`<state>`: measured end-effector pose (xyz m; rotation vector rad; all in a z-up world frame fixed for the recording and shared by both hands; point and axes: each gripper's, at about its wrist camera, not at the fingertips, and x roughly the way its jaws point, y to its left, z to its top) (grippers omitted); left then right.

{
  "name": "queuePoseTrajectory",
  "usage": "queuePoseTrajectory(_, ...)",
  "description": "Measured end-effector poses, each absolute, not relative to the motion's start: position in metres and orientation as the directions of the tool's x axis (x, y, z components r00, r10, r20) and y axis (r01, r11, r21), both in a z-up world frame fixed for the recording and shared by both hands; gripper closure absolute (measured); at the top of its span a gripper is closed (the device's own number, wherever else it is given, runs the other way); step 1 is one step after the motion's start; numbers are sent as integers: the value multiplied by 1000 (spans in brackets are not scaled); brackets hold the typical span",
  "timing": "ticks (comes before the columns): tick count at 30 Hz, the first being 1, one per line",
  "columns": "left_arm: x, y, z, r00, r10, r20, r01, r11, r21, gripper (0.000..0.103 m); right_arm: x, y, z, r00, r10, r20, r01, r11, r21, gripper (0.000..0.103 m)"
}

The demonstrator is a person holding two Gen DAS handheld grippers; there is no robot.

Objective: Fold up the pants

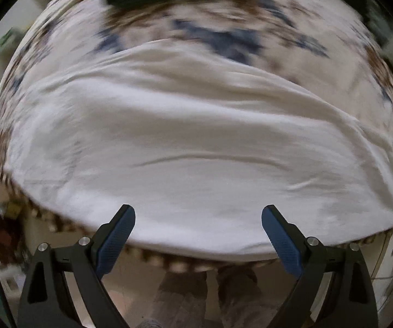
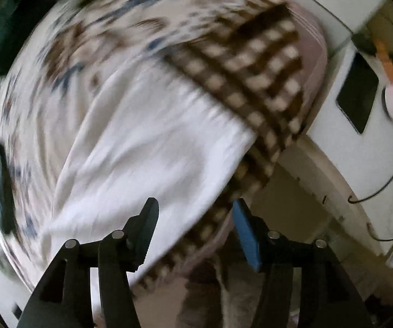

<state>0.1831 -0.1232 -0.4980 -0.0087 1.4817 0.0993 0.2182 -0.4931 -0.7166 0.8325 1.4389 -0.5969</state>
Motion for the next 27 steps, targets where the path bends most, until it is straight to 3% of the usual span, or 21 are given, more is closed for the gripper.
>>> queuePoseTrajectory(4, 176, -49, -487, 90, 95, -991, -193, 978, 76, 8, 232, -414, -711, 65, 205, -977, 721, 667, 188, 44)
queuePoseTrajectory(11, 173, 95, -497, 86, 138, -987, -433, 897, 88, 8, 265, -248, -758, -9, 432, -902, 662, 679, 319, 44)
queuePoseTrajectory(16, 173, 175, -544, 34, 6, -999, -597, 802, -16, 8, 258, -185, -792, -23, 514, -858, 748, 578, 326, 44)
queuePoseTrajectory(18, 170, 195, -562, 53, -85, -995, -661, 744, -98, 8, 258, -172, -798, -13, 506, -862, 768, 557, 315, 52)
queuePoseTrajectory(19, 169, 199, -564, 67, -100, -993, -675, 728, -119, 9, 257, -169, -798, -14, 489, -872, 770, 562, 302, 70)
queuePoseTrajectory(20, 168, 201, -565, 89, -108, -990, -684, 716, -140, 20, 256, -166, -796, -9, 464, -886, 770, 569, 290, 86)
queuePoseTrajectory(23, 170, 193, -557, 134, -71, -988, -645, 751, -142, 51, 257, -157, -788, 10, 422, -907, 753, 594, 284, 94)
queuePoseTrajectory(26, 162, 183, -546, 151, -12, -989, -625, 774, -104, 66, 254, -152, -773, 10, 386, -922, 718, 640, 276, 95)
queuePoseTrajectory(27, 157, 183, -544, 154, -5, -988, -623, 775, -101, 66, 249, -153, -767, 3, 374, -928, 704, 658, 267, 95)
